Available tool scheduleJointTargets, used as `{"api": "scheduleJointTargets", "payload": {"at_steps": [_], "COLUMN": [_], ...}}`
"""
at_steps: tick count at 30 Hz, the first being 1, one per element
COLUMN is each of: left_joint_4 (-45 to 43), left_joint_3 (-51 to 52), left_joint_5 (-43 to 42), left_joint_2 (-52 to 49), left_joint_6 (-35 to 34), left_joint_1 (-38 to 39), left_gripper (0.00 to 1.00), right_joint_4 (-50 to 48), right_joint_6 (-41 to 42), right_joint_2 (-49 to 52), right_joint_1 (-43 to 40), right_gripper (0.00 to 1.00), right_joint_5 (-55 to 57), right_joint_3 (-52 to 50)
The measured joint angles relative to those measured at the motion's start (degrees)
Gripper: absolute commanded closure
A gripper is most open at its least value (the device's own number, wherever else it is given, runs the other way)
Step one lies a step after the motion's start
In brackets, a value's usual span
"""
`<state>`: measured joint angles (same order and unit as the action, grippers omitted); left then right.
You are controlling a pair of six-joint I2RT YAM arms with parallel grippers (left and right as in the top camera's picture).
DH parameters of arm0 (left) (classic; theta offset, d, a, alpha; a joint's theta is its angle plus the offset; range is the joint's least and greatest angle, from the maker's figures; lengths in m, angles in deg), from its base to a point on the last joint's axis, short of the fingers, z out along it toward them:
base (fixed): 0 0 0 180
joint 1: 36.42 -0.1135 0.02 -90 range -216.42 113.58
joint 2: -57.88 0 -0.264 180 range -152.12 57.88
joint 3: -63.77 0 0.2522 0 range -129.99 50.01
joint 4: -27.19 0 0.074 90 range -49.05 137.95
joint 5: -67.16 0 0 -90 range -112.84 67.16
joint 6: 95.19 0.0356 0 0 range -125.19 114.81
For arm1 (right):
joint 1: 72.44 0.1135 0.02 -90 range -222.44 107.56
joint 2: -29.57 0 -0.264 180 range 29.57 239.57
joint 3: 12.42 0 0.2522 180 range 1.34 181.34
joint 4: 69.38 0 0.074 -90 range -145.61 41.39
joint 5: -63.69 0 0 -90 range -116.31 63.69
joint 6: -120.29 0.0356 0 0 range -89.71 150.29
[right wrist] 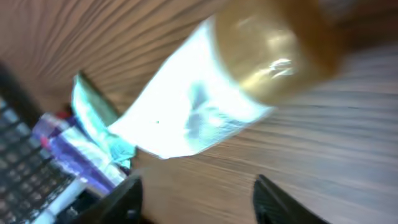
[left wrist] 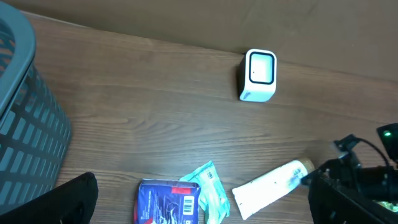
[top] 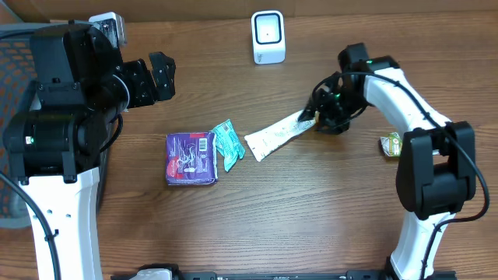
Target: Scan the item barcode
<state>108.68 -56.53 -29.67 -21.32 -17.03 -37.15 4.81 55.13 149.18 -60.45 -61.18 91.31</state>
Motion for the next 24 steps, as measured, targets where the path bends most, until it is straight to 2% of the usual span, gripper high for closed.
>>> {"api": "scheduleJointTargets", "payload": {"at_steps": [5, 9, 14, 17, 19, 24], "left_joint_4": [0.0, 0.0, 0.0, 0.0, 0.0, 0.0], "left_joint_3": [0.0, 0.0, 0.0, 0.0, 0.0, 0.0], "left_joint_5": [0.0, 0.0, 0.0, 0.0, 0.0, 0.0], "left_joint_2": [0.0, 0.0, 0.0, 0.0, 0.0, 0.0], "left_joint_6": [0.0, 0.0, 0.0, 0.0, 0.0, 0.0], "left_joint_1": [0.0, 0.0, 0.0, 0.0, 0.0, 0.0], "left_gripper": [0.0, 0.01, 0.0, 0.0, 0.0, 0.0], "right_joint_4": [-6.6, -16.8, -23.9, -26.4, -27.8, -27.6], "right_joint_6": [7.1, 14.8, 24.7, 28.2, 29.4, 27.3], "right_joint_2": [-0.1, -0.4, -1.4, -1.6, -1.6, -1.7], "right_joint_1": [3.7, 6.7, 11.8, 14.5, 15.7, 17.4], "right_gripper": [0.32, 0.14, 0.12, 0.17, 0.28, 0.43], "right_joint_5": [0.0, 2.2, 7.1, 11.4, 13.7, 18.9], "right_joint_3": [-6.3, -10.0, -11.6, -11.6, -11.6, -11.7]}}
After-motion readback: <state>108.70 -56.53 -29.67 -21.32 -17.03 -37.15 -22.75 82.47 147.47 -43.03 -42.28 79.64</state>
